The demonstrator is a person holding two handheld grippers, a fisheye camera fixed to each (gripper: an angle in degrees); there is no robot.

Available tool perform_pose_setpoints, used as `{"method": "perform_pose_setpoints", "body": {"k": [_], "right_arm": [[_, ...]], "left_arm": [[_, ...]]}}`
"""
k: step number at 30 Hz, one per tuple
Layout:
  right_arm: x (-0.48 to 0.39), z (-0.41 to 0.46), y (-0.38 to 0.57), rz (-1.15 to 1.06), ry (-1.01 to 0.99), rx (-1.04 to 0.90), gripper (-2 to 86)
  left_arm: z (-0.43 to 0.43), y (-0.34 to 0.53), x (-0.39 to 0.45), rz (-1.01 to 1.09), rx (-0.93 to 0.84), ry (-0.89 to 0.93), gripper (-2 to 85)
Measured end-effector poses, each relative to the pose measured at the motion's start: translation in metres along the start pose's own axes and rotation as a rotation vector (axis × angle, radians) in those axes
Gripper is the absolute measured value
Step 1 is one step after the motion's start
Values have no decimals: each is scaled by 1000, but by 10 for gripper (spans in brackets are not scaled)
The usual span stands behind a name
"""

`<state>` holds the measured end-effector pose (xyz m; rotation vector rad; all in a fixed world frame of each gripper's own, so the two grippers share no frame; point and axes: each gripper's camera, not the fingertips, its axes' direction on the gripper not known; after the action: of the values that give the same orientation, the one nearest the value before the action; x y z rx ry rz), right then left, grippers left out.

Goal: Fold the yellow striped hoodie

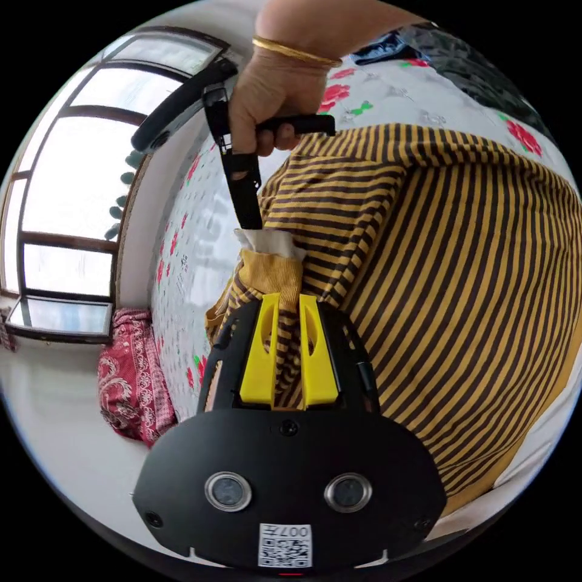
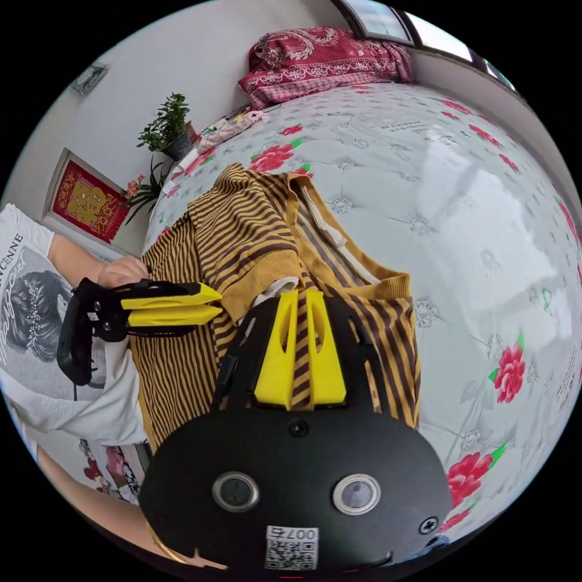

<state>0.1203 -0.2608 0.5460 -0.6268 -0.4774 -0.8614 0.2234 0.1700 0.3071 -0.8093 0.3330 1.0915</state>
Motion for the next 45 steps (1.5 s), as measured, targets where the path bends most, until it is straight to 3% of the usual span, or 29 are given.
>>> {"method": "perform_pose_setpoints", "body": {"k": [6, 8, 12, 19, 24, 26, 27, 29, 31, 33, 37, 40, 45], "right_arm": [[2, -5, 28, 161, 80, 127, 43], [-11, -5, 32, 187, 26, 215, 52], [-27, 34, 18, 196, -96, 197, 47], [-58, 100, -10, 182, 183, 53, 3], [-69, 109, -25, 194, 249, 76, 4], [-89, 99, -30, 149, 334, 167, 6], [-90, 103, -32, 155, 342, 165, 6], [-79, 134, -38, 236, 287, -13, 10], [-90, 125, -33, 269, 328, 60, 14], [-109, 102, -21, 286, 340, 150, 23], [-163, 60, 43, 401, 379, 236, 53], [-196, 67, 105, 557, 373, 139, 72], [-243, 107, 188, 780, 321, -27, 85]], "left_arm": [[-21, 5, 10, 7, 76, 21, 62], [-22, 19, -17, -96, 63, 55, 60], [2, 46, -75, -293, -47, 156, 60], [76, 84, -114, -348, -231, 261, 2], [64, 79, -120, -290, -196, 162, -9], [63, 86, -134, -349, -155, 258, -9], [69, 86, -134, -351, -177, 276, -9], [66, 87, -143, -324, -167, 242, -9], [52, 94, -162, -355, -150, 214, -9], [36, 114, -182, -415, -107, 256, -9], [9, 204, -223, -685, 11, 539, -5], [-1, 282, -228, -853, 43, 679, 7], [-10, 383, -214, -1035, -132, 721, 42]]}}
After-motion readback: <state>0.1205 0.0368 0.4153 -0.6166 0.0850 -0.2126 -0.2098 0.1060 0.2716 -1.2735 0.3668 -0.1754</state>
